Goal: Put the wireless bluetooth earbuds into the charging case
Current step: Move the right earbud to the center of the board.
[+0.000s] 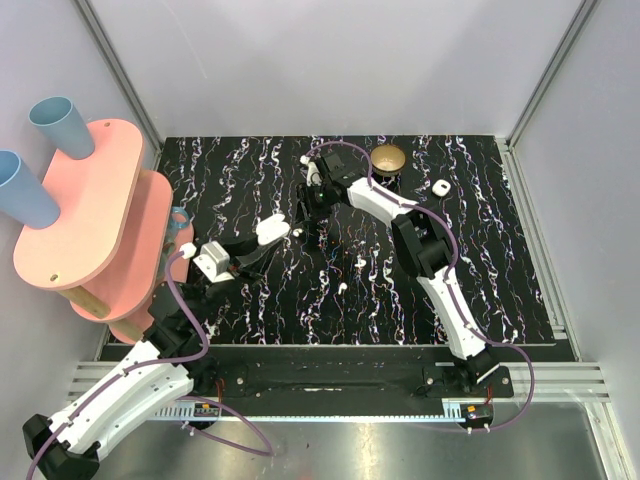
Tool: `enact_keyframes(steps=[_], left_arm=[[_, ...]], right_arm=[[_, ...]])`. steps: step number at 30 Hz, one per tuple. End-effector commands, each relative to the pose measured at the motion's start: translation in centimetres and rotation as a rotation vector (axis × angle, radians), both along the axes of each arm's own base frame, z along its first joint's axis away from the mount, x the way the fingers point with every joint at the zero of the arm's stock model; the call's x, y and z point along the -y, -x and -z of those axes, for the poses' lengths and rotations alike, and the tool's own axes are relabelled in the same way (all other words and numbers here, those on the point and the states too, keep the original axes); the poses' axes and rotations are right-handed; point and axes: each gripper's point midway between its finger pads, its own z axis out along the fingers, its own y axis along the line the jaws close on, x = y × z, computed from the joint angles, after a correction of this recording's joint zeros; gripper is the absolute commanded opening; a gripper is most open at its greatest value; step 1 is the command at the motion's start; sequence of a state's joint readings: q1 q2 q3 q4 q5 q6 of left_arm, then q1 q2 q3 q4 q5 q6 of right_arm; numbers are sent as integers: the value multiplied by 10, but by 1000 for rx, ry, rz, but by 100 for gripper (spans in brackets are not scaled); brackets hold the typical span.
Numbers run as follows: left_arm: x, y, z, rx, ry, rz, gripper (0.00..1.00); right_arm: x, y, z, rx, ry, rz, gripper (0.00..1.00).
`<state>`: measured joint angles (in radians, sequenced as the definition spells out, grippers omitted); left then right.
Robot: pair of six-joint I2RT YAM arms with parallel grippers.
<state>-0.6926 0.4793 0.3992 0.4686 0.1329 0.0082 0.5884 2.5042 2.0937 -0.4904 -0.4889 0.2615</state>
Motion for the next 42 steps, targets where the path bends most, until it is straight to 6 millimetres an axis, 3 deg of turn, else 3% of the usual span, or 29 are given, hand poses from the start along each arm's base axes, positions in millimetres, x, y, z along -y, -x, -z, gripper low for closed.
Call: enact_keyframes(steps=[1,17,27,42], left_arm=[[-10,3,-28,66,58,-31,0],[-13,3,-28,65,60,-40,0],[-14,3,-29,65,62,-44,0],[-19,5,-29,64,67,-61,0]], right_arm=[[0,10,2,12,43,-22,47],[1,31,22,-20,93,-44,47],[12,45,37,-33,128,-28,46],[18,46,51,-38,151,0,39]])
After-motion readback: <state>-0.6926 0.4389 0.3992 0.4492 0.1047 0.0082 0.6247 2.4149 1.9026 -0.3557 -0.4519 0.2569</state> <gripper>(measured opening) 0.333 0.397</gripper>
